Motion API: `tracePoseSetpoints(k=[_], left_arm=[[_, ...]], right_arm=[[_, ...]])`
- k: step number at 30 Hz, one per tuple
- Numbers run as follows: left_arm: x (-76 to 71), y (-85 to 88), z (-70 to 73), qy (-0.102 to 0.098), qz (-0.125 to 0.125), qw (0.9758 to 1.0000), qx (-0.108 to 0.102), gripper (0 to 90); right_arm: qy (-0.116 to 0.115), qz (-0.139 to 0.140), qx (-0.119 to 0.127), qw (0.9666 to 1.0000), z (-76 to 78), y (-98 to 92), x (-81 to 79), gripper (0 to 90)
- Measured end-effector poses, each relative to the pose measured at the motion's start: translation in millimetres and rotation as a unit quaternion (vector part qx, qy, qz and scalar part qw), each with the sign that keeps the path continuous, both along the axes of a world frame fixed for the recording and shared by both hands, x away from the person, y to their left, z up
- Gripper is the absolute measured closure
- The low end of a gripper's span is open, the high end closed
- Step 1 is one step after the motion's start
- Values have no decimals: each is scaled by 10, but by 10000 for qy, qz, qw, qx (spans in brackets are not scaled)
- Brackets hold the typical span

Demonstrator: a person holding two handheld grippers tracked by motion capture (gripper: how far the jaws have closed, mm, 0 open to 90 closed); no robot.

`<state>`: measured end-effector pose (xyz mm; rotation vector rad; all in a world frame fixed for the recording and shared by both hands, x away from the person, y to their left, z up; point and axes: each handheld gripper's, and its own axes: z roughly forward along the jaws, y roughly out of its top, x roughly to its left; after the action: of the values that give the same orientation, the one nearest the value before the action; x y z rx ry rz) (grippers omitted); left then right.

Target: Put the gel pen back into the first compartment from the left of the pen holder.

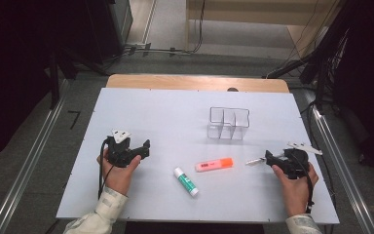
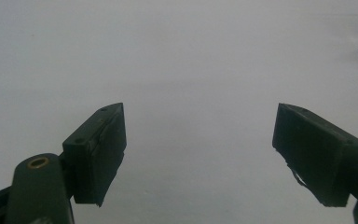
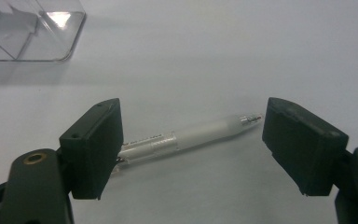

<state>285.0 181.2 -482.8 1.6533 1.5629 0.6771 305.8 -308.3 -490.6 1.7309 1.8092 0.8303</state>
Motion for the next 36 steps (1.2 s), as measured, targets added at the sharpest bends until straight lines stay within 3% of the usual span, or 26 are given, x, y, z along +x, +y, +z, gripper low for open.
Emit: tracePoseSetpoints(k=[21,28,31,36], left_arm=[[4,-14,-9,-17,-29,10000,-1,178],[7,-17,-13,9,-43,10000,18,178],[6,-23,-13,8,-46,10000,10,178],[4,-23,-11,0,-43,10000,4,178]], right_arm=[[240,-244,-25,9994,-116,110,98,181],[234,-271,-262,9990,-141,170,149,184],[227,-325,-364,9985,-139,178,157,240],[181,-356,-387,9985,-121,149,144,429]])
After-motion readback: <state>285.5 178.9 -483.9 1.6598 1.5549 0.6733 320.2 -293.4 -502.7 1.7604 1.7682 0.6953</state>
